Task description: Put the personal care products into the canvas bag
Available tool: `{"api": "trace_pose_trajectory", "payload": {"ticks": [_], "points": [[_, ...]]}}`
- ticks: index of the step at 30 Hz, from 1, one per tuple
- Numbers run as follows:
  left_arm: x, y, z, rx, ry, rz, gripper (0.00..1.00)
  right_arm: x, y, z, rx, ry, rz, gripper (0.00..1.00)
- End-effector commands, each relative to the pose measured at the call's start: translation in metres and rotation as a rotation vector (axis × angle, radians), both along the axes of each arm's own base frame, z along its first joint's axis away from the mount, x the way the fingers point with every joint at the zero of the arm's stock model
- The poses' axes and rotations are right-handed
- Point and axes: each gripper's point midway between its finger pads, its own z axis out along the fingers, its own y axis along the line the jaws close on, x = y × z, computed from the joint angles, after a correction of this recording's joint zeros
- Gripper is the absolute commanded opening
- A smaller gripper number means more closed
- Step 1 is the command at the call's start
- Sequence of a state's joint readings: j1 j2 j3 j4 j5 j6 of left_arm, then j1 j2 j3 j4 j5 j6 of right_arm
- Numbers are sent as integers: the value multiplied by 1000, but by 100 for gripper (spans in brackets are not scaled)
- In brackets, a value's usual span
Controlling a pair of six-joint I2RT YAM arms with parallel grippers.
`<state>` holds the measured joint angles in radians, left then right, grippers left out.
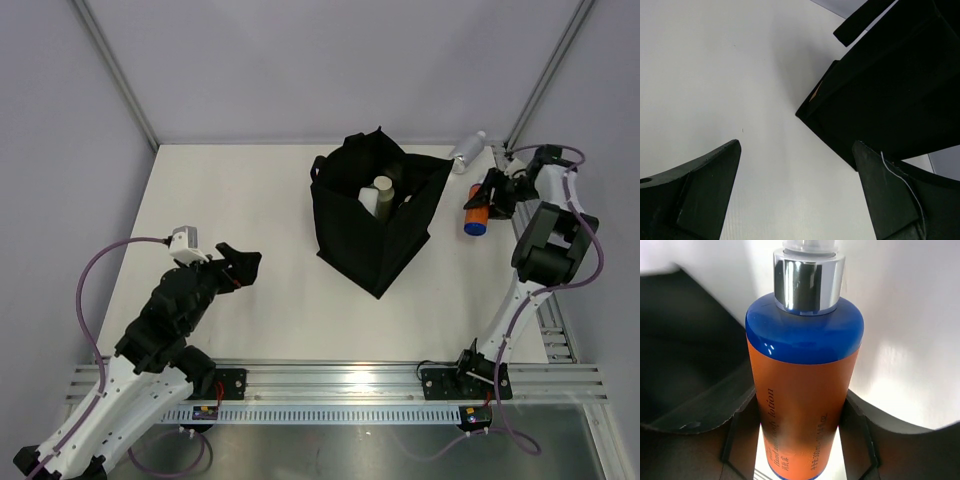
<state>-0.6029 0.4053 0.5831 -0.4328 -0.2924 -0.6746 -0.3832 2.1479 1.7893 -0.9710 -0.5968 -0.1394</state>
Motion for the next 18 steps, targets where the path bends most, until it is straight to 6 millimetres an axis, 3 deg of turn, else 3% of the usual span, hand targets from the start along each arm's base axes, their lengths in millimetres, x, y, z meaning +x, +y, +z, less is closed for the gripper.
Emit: {"api": "trace_pose_trajectory", "payload": {"ticks": [1,2,3,5,6,8,9,10,12,13,14,18], "points": [[3,1,6,-27,-23,16,99,18,16,149,162,-383,-3,0],[3,1,6,-27,-23,16,99,18,18,164,169,-425,6,0],[3,1,6,-29,-23,16,99,19,23,193,166,-518,40,0],[2,1,8,-28,-25,15,99,18,29,226,191,-590,31,0],[2,1,7,-27,-22,16,99,18,32,259,153,-711,56,0],[1,2,8,-29,-26,17,99,12,46,297,152,-826,104,0],[1,2,9,-31,-29,17,99,3,58,327,139,-926,174,0],[1,2,10,-33,-32,17,99,-2,70,337,117,-980,242,0],[1,2,11,-39,-38,17,99,-20,111,359,128,-1061,410,0],[1,2,11,-42,-39,16,99,-23,123,361,76,-1120,489,0],[1,2,12,-42,-40,16,99,-30,152,362,86,-1148,576,0],[0,2,12,-42,-35,13,99,-49,212,341,19,-1186,795,0]]}}
